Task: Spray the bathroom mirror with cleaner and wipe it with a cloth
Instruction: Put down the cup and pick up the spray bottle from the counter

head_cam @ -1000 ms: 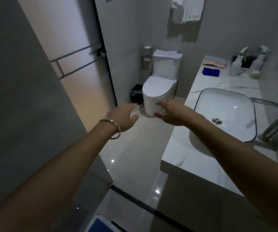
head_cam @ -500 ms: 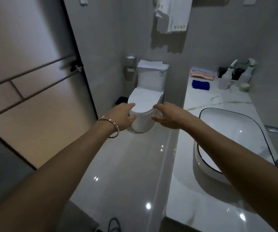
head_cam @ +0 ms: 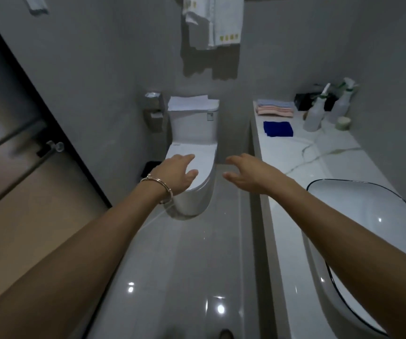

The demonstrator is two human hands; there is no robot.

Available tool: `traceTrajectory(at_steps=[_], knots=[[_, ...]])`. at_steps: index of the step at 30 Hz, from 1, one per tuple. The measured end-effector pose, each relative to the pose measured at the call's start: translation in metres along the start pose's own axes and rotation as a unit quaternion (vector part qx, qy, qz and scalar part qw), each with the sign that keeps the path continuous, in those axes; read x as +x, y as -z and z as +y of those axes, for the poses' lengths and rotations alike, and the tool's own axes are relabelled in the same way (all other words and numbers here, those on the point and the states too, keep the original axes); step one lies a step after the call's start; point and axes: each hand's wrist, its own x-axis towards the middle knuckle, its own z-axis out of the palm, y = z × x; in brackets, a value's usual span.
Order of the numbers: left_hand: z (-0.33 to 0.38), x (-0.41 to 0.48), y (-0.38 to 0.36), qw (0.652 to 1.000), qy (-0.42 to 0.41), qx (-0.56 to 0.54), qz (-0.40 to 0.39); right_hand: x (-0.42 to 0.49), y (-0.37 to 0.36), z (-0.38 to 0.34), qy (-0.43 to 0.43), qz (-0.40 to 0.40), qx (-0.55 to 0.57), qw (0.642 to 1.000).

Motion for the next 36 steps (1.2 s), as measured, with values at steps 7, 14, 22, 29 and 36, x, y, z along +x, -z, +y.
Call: traceTrajectory(at_steps=[7, 14, 22, 29, 36], knots=[[0.008, 0.129, 0.014, 0.998, -0.022, 0.05, 0.045, 0.126, 0.039, 0.06, 0.017, 0.043, 0.002, 0.999], [0.033, 0.248, 0.035, 0.995, -0.039, 0.051, 0.074, 0.205, 0.088, 0.1, 0.029, 0.072, 0.017, 0.997], [0.08, 0.368, -0.001, 0.987, -0.148, 0.06, 0.017, 0.255, 0.099, 0.187, -0.089, 0.089, 0.028, 0.992], [0.102, 0.477, -0.022, 0.966, -0.256, 0.011, -0.039, 0.289, 0.1, 0.24, -0.243, 0.098, 0.022, 0.965], [0.127, 0.567, -0.03, 0.919, -0.39, -0.009, -0.058, 0.314, 0.11, 0.258, -0.383, 0.141, 0.049, 0.912]])
